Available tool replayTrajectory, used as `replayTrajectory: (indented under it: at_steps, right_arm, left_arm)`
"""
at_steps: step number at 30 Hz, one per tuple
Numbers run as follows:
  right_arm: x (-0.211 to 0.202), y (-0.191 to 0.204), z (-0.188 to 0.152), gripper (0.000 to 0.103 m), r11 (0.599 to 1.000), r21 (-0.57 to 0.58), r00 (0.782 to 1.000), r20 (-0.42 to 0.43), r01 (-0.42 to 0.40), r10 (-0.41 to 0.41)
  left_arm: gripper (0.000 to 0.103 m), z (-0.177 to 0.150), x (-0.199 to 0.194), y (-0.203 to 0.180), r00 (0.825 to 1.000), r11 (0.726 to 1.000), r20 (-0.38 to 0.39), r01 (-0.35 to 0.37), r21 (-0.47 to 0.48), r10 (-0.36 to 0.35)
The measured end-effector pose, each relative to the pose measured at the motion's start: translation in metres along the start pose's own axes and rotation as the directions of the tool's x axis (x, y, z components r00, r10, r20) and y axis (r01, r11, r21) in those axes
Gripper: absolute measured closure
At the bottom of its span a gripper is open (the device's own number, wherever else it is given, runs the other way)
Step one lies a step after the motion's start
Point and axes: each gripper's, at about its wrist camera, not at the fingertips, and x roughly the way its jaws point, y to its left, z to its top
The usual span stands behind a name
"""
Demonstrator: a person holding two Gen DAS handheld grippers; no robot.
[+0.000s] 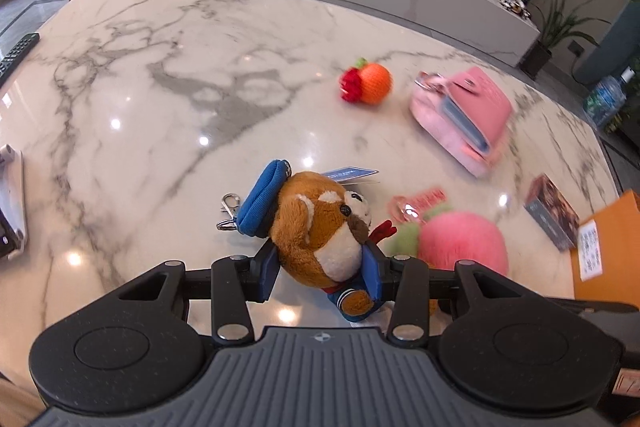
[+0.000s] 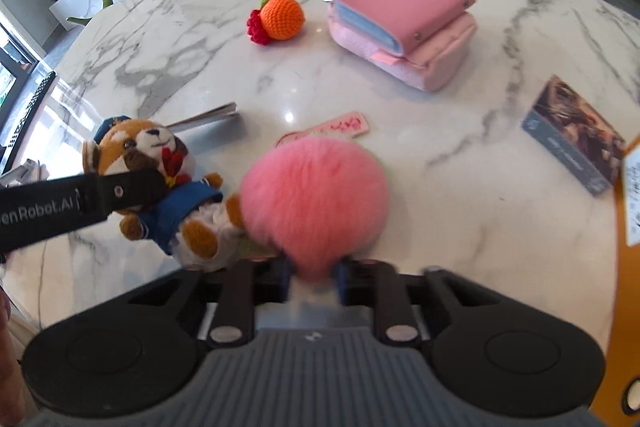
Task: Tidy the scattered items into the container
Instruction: 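Close the left gripper on the teddy bear while the right gripper grasps the pink pompom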
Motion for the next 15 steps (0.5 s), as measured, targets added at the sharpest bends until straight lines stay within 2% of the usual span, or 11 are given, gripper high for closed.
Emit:
replayTrajectory:
  at_steps: [7,15]
  right_arm:
    - [-0.028,-0.017,-0.026,0.098,0.999,0.038,0.999,0.028,0.021,-0.022]
    - [-0.067,-0.031,-0.047,0.100,0.997,0.073,0.993,0.106,0.037,-0.044]
  left_arm:
    - [0.054,-0.028,-0.017,-0.022,0.999,0.999,-0.007,0.039,0.037,-0.039]
    - [0.054,-0.041,-0.044,-0.043,0.997,0.995,0.041,0.061,0.078,-0.064]
